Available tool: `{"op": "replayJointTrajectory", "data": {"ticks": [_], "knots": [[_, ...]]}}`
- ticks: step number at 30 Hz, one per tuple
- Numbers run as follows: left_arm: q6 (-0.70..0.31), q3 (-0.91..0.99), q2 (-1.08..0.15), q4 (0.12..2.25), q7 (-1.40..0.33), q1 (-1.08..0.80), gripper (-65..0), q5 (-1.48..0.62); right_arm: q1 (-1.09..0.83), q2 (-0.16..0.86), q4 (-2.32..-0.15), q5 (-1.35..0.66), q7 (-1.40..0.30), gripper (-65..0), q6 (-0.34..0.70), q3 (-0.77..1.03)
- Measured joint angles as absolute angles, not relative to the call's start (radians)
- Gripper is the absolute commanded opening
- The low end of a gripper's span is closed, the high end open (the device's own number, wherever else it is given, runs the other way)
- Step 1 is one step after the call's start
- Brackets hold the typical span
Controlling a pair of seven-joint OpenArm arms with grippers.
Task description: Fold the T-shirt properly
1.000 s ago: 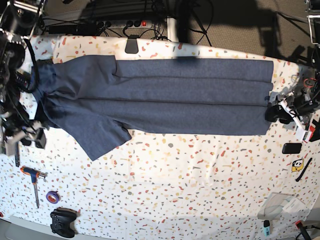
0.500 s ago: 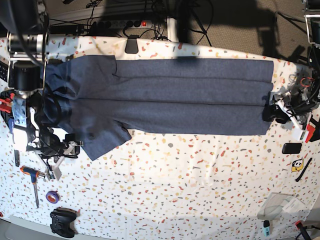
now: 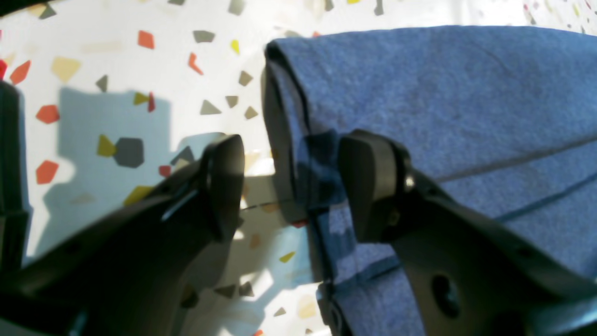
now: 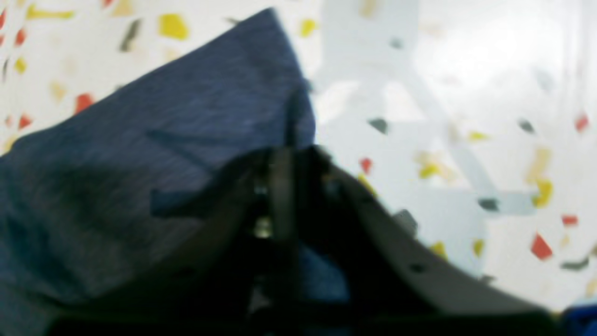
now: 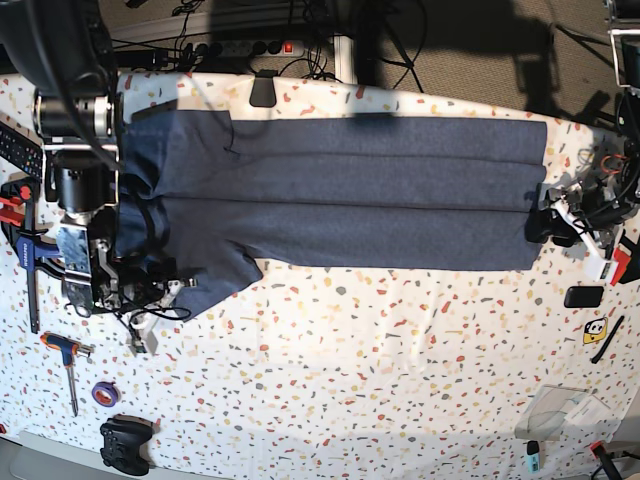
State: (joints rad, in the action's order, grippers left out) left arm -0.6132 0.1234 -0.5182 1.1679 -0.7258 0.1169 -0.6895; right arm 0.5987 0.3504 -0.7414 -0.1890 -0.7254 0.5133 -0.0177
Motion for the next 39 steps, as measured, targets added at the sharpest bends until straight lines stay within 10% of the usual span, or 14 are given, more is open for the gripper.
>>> {"op": "replayJointTrajectory", "data": {"ticks": [14,29,39], "knots": [[-0.613,0.123,-0.518,1.168,-0.716,0.116,-30.5,-0.688,0.556,0.348,-0.977,-0.099,-0.719,-65.0,0.570,-0.018],[-0.614,0.123,-0.518,1.168,-0.711,0.115,-30.5,-0.689,-0.055,0.349,-1.731,-0.099,-0.611,-65.0,0.577,-0.021],[-0.614,0.123,-0.518,1.168,-0.711,0.116,-30.5,-0.690,-0.247,0.349,-1.816,-0.102,-0.543,-65.0,0.577,-0.020]]}}
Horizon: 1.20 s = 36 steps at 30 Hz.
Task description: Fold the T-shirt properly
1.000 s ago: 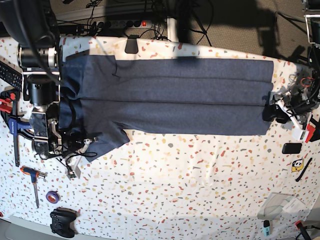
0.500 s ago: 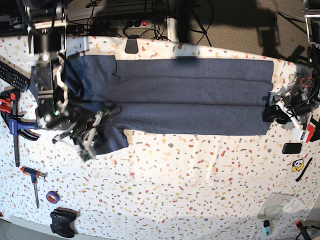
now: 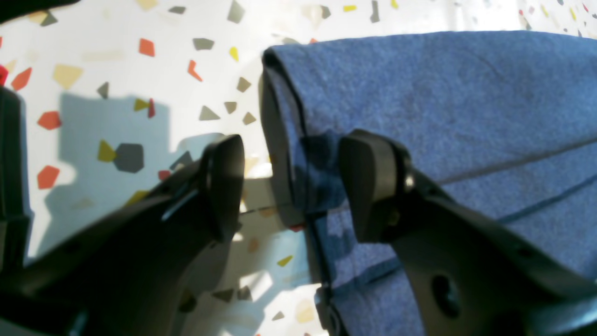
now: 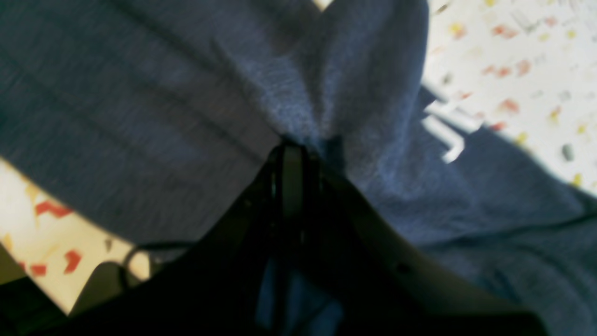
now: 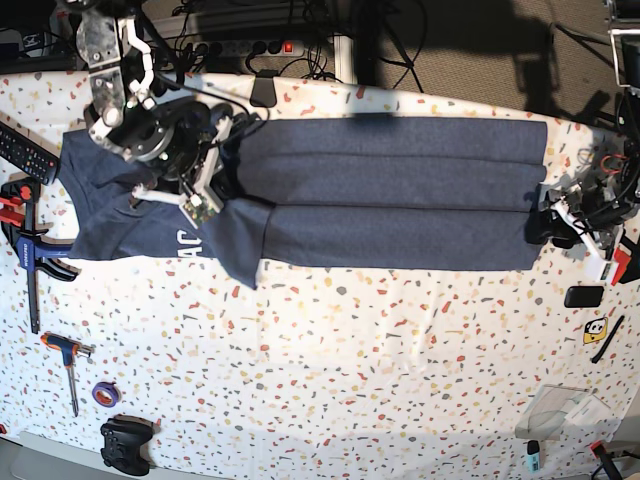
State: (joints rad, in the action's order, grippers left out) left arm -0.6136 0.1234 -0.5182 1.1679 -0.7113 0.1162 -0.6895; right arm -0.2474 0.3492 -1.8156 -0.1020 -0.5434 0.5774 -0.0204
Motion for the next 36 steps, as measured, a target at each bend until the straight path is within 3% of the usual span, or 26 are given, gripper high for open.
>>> {"op": "replayJointTrajectory", "data": {"ticks": [12,13,17,19,36], "knots": [[-0.613,0.123,-0.518,1.168,-0.707,0.116,-30.5,-0.663,-0.340,0.350,-1.866,-0.121,-0.517,-65.0,0.577,-0.020],[-0.613,0.123,-0.518,1.168,-0.707,0.116,-30.5,-0.663,-0.338,0.350,-1.866,-0.126,-0.516,-62.6,0.577,-0.020],[-0.613,0.123,-0.518,1.168,-0.707,0.114,-30.5,-0.664,-0.337,0.349,-1.866,-0.147,-0.522,-35.4,0.577,-0.020],[-0.612,0.123,-0.518,1.168,-0.707,0.114,-30.5,-0.663,-0.336,0.350,-1.866,-0.178,-0.524,-30.8,0.577,-0.020],[-0.612,0.123,-0.544,1.168,-0.710,0.111,-30.4,-0.675,-0.253,0.349,-1.870,-0.254,-0.536,-30.9,0.574,0.033]]}}
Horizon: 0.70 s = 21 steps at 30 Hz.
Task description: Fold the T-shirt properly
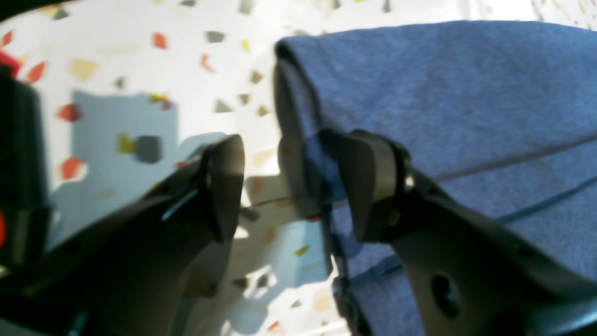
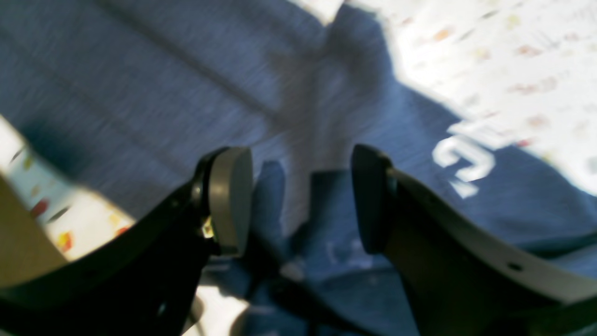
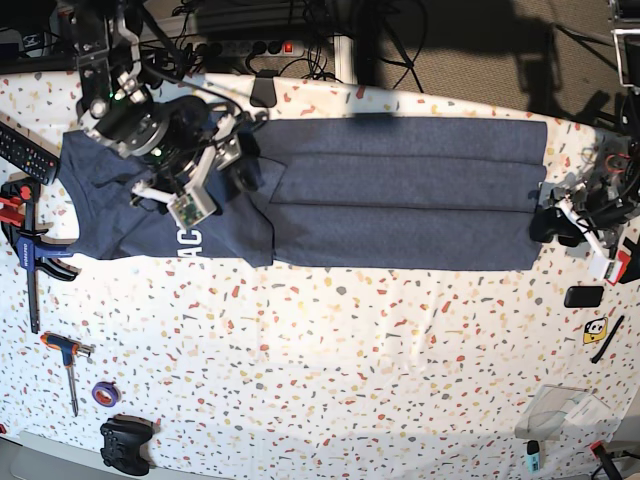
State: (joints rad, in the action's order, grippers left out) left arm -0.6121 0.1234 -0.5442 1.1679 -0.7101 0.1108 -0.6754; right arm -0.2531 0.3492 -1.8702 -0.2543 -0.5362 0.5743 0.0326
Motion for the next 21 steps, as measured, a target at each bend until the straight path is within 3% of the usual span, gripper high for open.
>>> {"op": "replayJointTrajectory", "data": {"ticks": [21], "knots": [[-0.617,0.125,-0.556,1.132,-0.665,0.002,-30.4,-0.867,-0.233,0.349,-1.870,-0.281,-0.626,-30.9,0.574,0.118]]}}
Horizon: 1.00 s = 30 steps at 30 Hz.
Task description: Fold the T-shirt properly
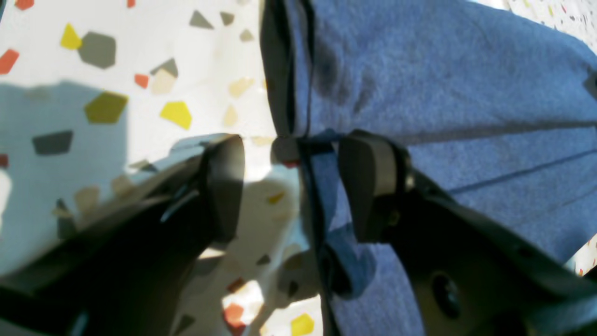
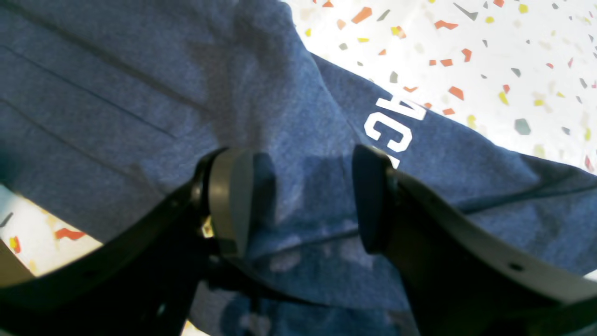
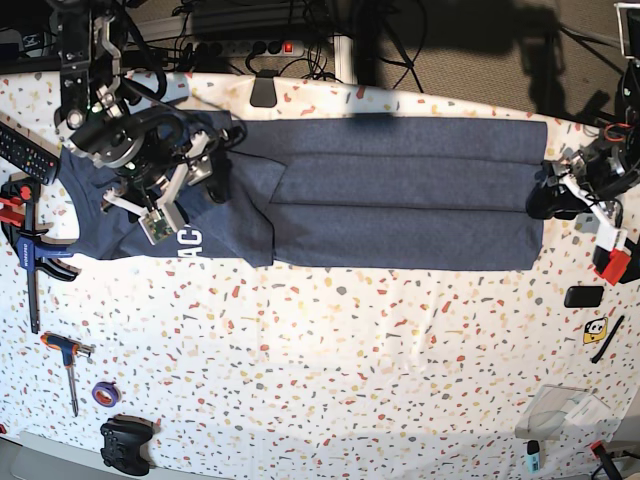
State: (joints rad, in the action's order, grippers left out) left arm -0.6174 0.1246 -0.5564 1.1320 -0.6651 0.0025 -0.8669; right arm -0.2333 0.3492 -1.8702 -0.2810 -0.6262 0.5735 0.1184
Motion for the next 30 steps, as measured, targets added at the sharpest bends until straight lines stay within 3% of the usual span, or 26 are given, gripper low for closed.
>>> {"op": "replayJointTrajectory", "data": {"ticks": [14,25,28,30], "knots": [[-0.704,0.131,-0.531,1.042,-0.843,-0.041,-30.4,-1.261,-0.234,0.349,-1.870,-0.290,-0.645,-30.9,0.574,0.118],[-0.706,0.137,-0.435,1.045,-0.715,-0.036,-31.1,-1.196,-0.234,0.349,-1.870,-0.290,-0.626,-30.9,0.574,0.118],[-0.707,0.137,-0.429,1.045,-0.707,-0.031,-40.2,-1.166,-0.234,0.349,-1.870,-0.290,-0.629,-30.9,0.574,0.118],[-0.707,0.137,-0.429,1.045,-0.706,-0.030,-53.3,-1.148,-0.234,0.349,-1.870,-0.290,-0.629,-30.9,0.574,0.118]]}}
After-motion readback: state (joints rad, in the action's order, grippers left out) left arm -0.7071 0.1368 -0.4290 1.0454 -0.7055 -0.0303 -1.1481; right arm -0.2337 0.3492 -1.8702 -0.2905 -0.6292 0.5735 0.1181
